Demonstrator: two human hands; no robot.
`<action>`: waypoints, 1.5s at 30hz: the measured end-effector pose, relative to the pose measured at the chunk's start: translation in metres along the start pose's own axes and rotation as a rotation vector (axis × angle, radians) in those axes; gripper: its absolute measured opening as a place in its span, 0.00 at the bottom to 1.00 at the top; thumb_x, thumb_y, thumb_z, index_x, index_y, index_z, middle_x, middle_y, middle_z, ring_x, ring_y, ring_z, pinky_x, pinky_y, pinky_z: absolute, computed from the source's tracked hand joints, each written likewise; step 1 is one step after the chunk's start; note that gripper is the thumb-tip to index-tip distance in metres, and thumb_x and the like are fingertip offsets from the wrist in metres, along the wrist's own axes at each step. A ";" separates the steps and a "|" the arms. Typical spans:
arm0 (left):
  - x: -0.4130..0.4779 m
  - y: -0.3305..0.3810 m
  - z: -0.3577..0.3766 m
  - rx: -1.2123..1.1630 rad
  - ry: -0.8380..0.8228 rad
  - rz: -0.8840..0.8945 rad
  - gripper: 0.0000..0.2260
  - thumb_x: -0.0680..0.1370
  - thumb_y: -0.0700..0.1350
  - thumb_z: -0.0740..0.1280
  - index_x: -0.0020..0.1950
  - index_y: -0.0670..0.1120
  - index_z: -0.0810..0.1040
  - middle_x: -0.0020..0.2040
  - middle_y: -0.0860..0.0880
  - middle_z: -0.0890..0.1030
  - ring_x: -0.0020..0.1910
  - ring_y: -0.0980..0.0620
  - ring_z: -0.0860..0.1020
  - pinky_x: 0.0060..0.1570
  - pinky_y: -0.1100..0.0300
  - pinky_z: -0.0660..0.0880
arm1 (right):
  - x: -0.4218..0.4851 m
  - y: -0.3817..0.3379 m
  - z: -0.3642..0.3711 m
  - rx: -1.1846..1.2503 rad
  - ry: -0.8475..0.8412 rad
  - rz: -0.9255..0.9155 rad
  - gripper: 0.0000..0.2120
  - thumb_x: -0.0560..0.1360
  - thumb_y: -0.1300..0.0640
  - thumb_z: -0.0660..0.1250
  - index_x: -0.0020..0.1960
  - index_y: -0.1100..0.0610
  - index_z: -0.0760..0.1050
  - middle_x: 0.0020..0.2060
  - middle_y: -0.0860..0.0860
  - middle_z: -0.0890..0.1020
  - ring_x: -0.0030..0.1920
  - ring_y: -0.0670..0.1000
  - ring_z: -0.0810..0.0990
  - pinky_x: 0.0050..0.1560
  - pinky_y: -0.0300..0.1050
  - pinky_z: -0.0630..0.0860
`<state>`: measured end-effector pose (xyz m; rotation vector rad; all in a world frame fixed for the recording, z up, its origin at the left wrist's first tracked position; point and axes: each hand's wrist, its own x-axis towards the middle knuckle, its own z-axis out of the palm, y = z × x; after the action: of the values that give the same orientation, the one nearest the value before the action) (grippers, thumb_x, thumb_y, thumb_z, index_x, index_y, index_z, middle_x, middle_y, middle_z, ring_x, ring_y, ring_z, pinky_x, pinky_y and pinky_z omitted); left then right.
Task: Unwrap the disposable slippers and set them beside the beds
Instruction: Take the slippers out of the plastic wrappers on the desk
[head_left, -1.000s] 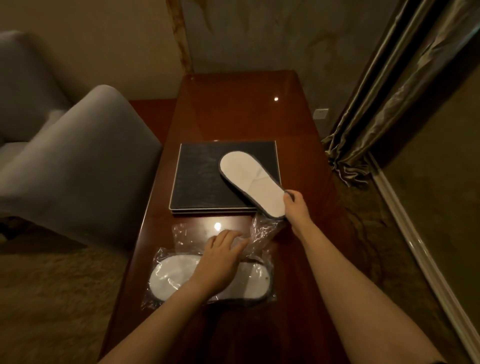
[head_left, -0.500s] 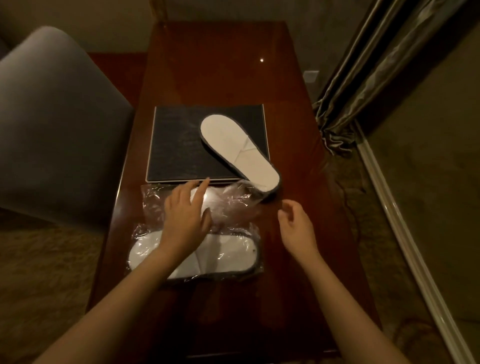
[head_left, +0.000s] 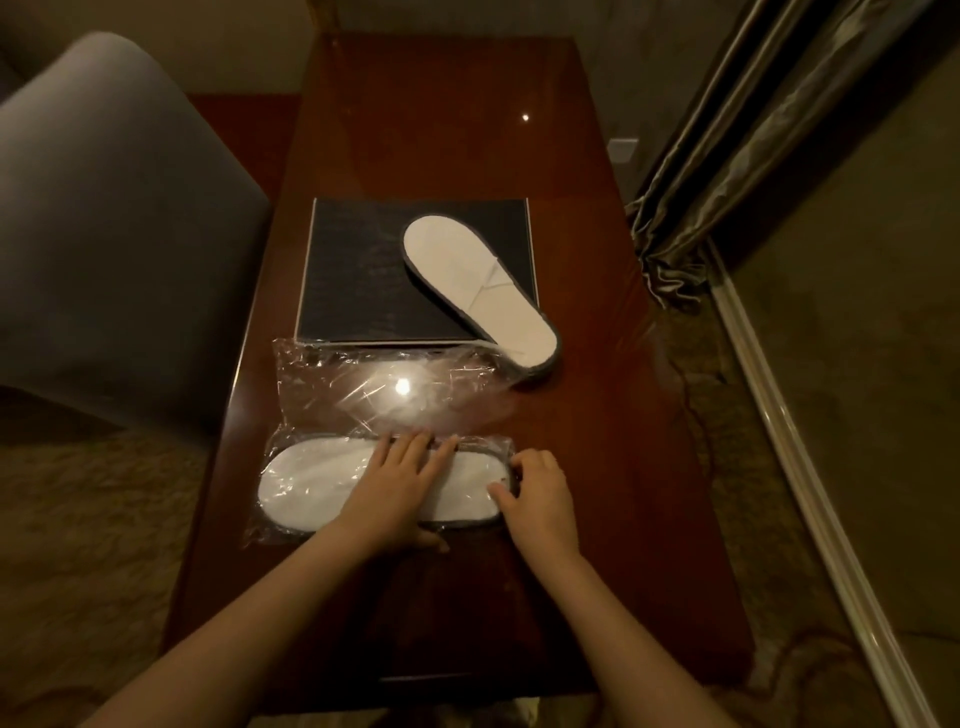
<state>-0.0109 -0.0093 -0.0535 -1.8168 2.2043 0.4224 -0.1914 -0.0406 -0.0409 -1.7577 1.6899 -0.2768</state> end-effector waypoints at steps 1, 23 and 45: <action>0.001 0.001 -0.002 -0.006 0.036 0.002 0.54 0.62 0.69 0.68 0.78 0.47 0.46 0.74 0.42 0.59 0.74 0.42 0.56 0.75 0.47 0.46 | -0.001 -0.001 0.001 0.003 0.024 -0.002 0.13 0.74 0.54 0.67 0.56 0.57 0.73 0.53 0.51 0.74 0.56 0.50 0.73 0.55 0.45 0.73; -0.047 0.026 -0.090 -0.298 0.437 -0.024 0.50 0.59 0.70 0.67 0.75 0.50 0.57 0.65 0.48 0.65 0.64 0.50 0.63 0.66 0.55 0.63 | -0.013 -0.017 -0.102 1.122 0.172 0.273 0.05 0.72 0.60 0.69 0.46 0.57 0.83 0.36 0.48 0.86 0.38 0.45 0.85 0.37 0.36 0.79; -0.062 0.031 -0.101 -0.356 0.441 -0.131 0.49 0.60 0.66 0.72 0.75 0.49 0.57 0.67 0.47 0.66 0.66 0.49 0.64 0.67 0.52 0.64 | -0.035 -0.018 -0.125 0.710 0.175 0.053 0.11 0.72 0.60 0.69 0.53 0.54 0.74 0.45 0.47 0.79 0.44 0.46 0.78 0.39 0.35 0.75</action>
<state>-0.0311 0.0146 0.0656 -2.4269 2.3815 0.4443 -0.2539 -0.0479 0.0738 -1.1790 1.4889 -0.9040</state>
